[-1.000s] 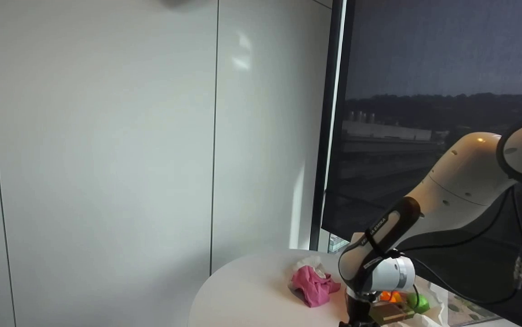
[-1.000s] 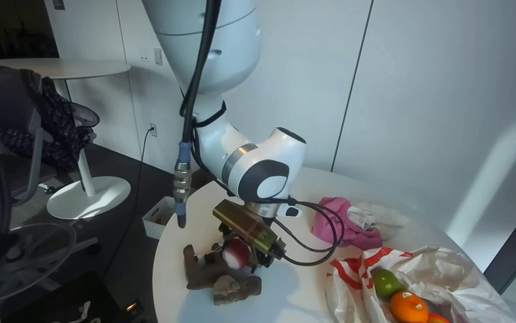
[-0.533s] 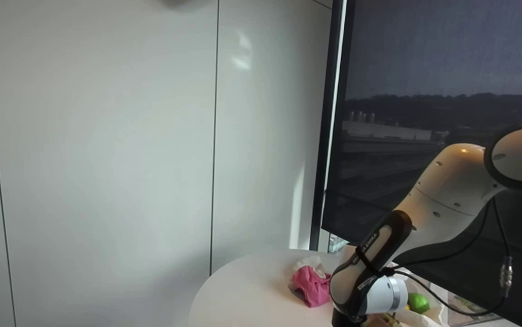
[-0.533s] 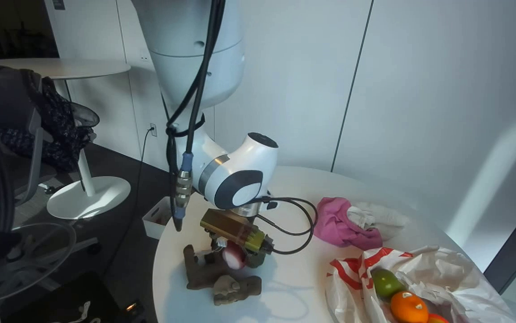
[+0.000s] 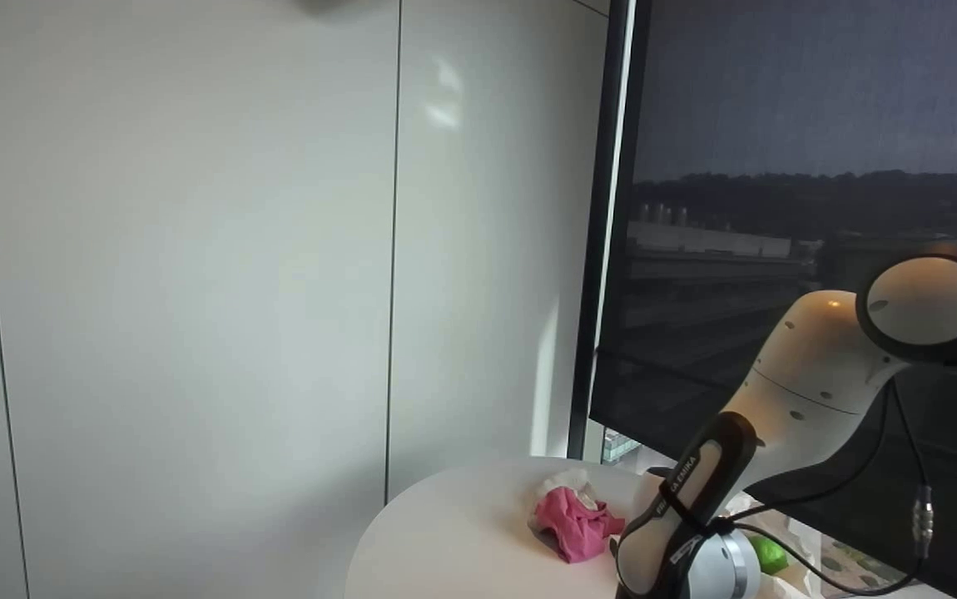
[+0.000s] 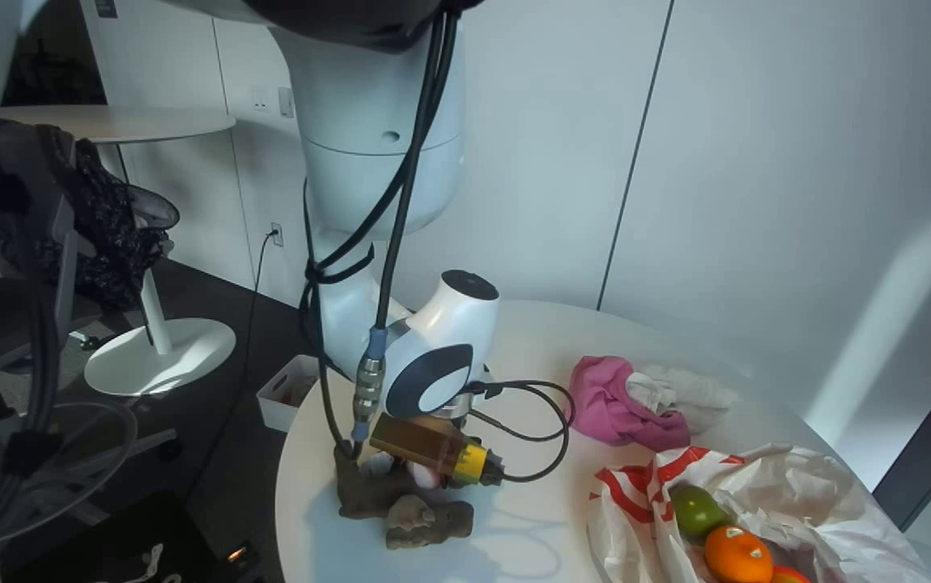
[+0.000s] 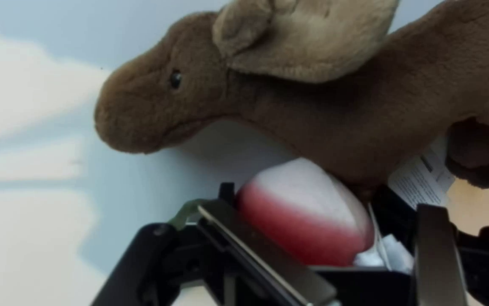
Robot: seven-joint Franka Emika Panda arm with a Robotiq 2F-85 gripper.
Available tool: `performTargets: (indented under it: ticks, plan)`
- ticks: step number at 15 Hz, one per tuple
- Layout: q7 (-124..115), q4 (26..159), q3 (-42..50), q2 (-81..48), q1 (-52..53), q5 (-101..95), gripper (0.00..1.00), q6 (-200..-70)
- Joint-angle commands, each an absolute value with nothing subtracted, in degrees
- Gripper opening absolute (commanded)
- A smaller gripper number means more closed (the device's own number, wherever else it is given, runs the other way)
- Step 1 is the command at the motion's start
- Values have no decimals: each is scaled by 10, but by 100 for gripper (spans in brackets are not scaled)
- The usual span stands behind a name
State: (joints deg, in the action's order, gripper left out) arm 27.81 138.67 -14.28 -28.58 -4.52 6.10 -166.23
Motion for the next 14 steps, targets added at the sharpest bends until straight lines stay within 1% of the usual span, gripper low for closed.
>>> performTargets:
  ticks: [1, 2, 4, 5, 7, 8, 10, 11, 12, 14]
  plan:
    - [278, 1396, -169, -287, -76, 33, 51, -1696]
    - [275, 1394, -173, -289, -82, 31, 42, -1696]
    - [268, 1391, -170, -287, -85, 26, 30, -1696]
    - [267, 1390, -170, -287, -89, 25, 22, -1699]
    - [259, 1388, -152, -285, -83, 12, 16, -1712]
    - [254, 1385, -142, -285, -82, 5, 16, -1718]
    - [241, 1378, -115, -285, -79, -10, 19, -1742]
    - [233, 1373, -104, -283, -81, -15, 14, -1755]
    - [222, 1368, -88, -283, -79, -21, 17, -1773]
    - [198, 1353, -54, -279, -77, -29, 17, -1803]
